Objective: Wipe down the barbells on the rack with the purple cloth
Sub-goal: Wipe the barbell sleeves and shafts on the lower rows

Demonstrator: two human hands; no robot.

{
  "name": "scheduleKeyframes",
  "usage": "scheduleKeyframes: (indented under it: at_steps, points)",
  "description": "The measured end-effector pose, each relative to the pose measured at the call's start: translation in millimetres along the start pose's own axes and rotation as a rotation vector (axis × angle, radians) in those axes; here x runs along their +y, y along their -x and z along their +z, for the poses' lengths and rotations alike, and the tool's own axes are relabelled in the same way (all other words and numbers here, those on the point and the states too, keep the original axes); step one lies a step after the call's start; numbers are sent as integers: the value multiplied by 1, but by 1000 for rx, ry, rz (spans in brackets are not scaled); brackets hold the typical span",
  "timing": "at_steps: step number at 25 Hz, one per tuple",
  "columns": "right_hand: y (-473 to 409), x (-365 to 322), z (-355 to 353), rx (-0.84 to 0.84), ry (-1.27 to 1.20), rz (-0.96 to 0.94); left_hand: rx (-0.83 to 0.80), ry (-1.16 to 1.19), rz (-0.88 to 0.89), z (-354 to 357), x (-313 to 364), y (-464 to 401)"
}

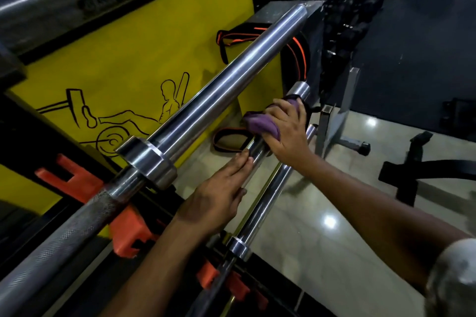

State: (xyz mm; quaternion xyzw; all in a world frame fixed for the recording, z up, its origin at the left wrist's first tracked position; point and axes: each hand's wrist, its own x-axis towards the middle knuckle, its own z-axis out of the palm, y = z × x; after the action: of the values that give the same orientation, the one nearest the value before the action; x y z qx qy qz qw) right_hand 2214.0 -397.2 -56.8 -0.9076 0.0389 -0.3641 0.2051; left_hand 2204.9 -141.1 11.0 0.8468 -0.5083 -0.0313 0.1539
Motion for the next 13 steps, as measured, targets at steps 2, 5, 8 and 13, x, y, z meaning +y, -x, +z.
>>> scheduleKeyframes:
  at_steps: [2,5,8,13]
  points:
    - [-17,23,-10,-40,5,-79,-6,-2,-15,-1,1,1]
    - [-50,57,-25,-42,-24,151,-10,8,-25,-2,2,4]
    - [-55,52,-22,-102,-48,279,-10,40,-20,-5,4,2]
    - [-35,3,-51,-13,-79,210,255,20,-31,-22,13,37]
